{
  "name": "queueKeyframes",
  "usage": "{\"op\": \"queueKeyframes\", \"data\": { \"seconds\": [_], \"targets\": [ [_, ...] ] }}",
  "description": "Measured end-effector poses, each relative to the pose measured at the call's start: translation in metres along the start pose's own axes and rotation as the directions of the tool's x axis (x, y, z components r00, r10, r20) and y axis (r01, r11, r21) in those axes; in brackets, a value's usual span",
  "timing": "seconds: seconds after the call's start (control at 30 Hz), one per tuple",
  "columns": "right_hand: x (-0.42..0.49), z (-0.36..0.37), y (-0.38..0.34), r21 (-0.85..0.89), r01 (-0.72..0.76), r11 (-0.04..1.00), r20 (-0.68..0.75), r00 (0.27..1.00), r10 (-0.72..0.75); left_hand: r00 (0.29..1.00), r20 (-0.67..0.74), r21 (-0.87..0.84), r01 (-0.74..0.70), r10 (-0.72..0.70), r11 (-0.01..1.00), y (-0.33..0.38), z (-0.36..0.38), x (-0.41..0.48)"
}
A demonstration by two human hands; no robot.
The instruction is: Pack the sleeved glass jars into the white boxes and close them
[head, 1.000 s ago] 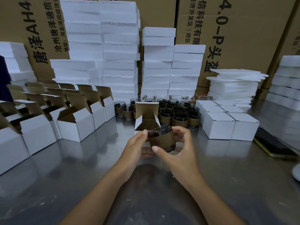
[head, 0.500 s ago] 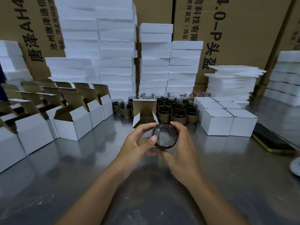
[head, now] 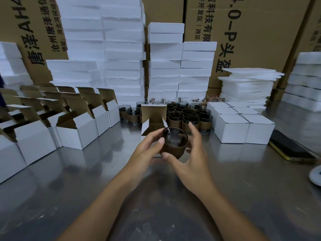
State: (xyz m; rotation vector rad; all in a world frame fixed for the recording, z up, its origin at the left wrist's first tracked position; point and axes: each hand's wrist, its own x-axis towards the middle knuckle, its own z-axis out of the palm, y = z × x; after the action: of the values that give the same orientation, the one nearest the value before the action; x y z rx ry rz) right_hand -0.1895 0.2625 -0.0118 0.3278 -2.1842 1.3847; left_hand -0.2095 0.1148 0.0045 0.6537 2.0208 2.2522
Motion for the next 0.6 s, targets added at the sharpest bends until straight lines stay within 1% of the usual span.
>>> {"op": "queueKeyframes", "data": {
  "seconds": [0.13,0.2,0.3,0.4,0.5,0.6],
  "targets": [
    [0.003,0.002,-0.003,0.133,-0.072,0.988,-0.015,0.997,0.075,1.000,-0.011,-0.012,0.017,-0.017,1.000,-0.002,-0.001,0.001],
    [0.006,0.003,-0.004,0.231,-0.094,0.968,-0.029,0.994,0.103,1.000,-0.017,-0.007,0.019,-0.019,1.000,-0.003,0.000,0.002],
    [0.009,0.003,-0.005,0.318,-0.143,0.937,-0.032,0.986,0.161,0.999,-0.024,0.016,0.026,-0.026,1.000,-0.005,0.001,0.004],
    [0.012,0.001,-0.004,0.332,-0.254,0.909,-0.002,0.963,0.270,1.000,-0.008,0.024,0.012,-0.011,1.000,-0.008,0.001,0.005],
    [0.015,-0.001,-0.004,0.352,-0.377,0.856,0.053,0.922,0.384,1.000,-0.016,0.032,0.014,-0.013,0.999,-0.008,0.001,0.005],
    [0.017,-0.002,-0.005,0.354,-0.455,0.817,0.074,0.885,0.460,1.000,-0.010,0.059,0.018,-0.017,0.998,-0.007,0.001,0.005]
  ]
}}
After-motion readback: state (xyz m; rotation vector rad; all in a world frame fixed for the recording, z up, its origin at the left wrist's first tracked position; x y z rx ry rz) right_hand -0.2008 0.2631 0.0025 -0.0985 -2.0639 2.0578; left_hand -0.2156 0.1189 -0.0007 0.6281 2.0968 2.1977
